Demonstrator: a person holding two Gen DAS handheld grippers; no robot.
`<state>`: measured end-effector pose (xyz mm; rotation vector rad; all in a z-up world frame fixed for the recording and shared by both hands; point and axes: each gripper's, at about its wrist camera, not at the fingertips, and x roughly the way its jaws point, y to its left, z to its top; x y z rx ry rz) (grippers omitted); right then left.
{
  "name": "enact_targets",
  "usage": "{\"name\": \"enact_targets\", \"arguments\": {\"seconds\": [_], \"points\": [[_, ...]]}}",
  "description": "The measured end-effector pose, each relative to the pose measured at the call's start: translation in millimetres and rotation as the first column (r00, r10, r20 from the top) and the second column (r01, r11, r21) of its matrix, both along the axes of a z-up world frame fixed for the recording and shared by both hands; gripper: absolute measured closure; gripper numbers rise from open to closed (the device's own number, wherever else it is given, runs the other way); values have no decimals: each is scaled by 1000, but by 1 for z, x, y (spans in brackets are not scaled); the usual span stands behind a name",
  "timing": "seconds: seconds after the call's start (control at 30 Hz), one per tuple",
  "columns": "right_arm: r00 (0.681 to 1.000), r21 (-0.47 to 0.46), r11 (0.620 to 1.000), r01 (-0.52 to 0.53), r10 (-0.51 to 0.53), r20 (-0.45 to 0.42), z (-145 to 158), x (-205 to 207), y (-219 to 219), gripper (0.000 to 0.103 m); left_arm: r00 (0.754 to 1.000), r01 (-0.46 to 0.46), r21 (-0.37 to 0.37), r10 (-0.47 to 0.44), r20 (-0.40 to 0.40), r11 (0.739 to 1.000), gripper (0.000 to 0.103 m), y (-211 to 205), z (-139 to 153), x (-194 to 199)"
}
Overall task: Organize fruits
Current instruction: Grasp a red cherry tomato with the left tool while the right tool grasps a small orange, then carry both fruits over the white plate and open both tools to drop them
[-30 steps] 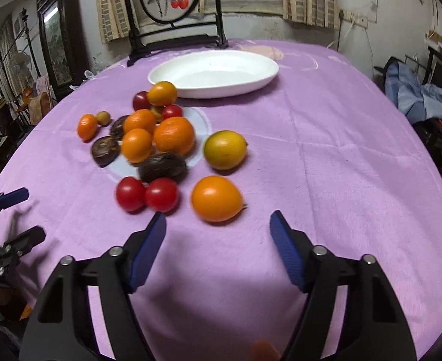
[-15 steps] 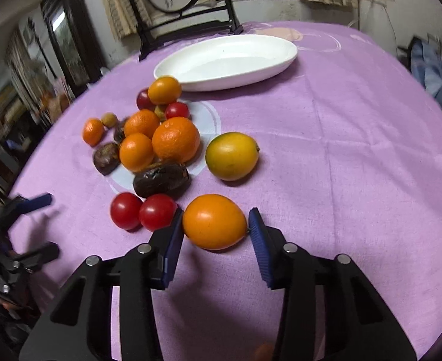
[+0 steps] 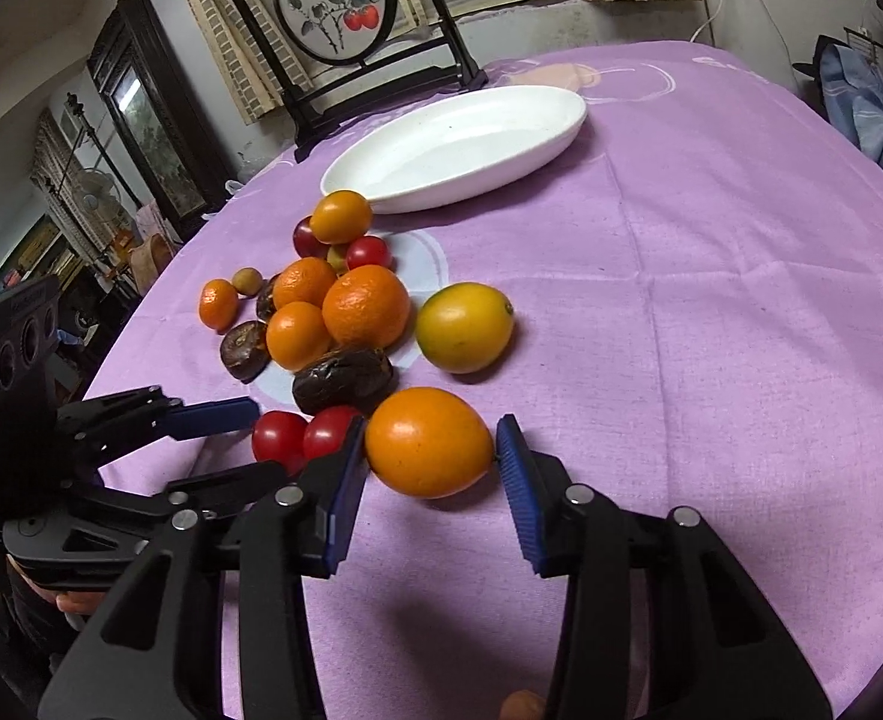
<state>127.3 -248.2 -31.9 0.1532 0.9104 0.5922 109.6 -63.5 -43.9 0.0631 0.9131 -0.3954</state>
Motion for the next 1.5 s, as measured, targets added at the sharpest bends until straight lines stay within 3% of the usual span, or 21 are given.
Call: {"name": "enact_targets", "arguments": {"seconds": [0.13,0.37,0.63,0.77,0.97,1.1,1.2,1.33,1.43,1.5], "points": [[1000,22,1000,2,-2,6,1,-1,-3,59,999,20,8,-20,-26,1000,61,-7,-5,6],[1000,23,1000,6,-6,10,2,-1,-3,59,999,36,-4,-36,-23,999,72,-8,-4,7],[999,1,1000,-2,2,45,6,-5,1,59,999,41,-73,-41,-1,997,73,9,3,-3],[997,13,1000,-22,21,70,19,4,10,59,998,39,-110,-34,46,993,73,28,22,3],[980,-2,999,46,-45,195,54,75,34,59,985,-63,-148,85,149,987,73,59,68,78],[988,-17,996,90,-87,128,46,153,52,59,976,-166,-121,181,122,979,73,70,70,152],[988,-88,990,111,-101,114,37,183,63,59,971,-215,-96,224,85,972,73,71,61,193],[995,-137,985,100,-97,26,17,211,68,59,975,-217,-48,219,28,975,73,62,41,219],[996,-150,984,94,-94,9,11,217,69,59,976,-217,-18,217,6,976,72,58,29,227],[996,-152,984,93,-94,1,10,215,68,57,975,-221,-9,221,11,975,64,56,28,229]]}}
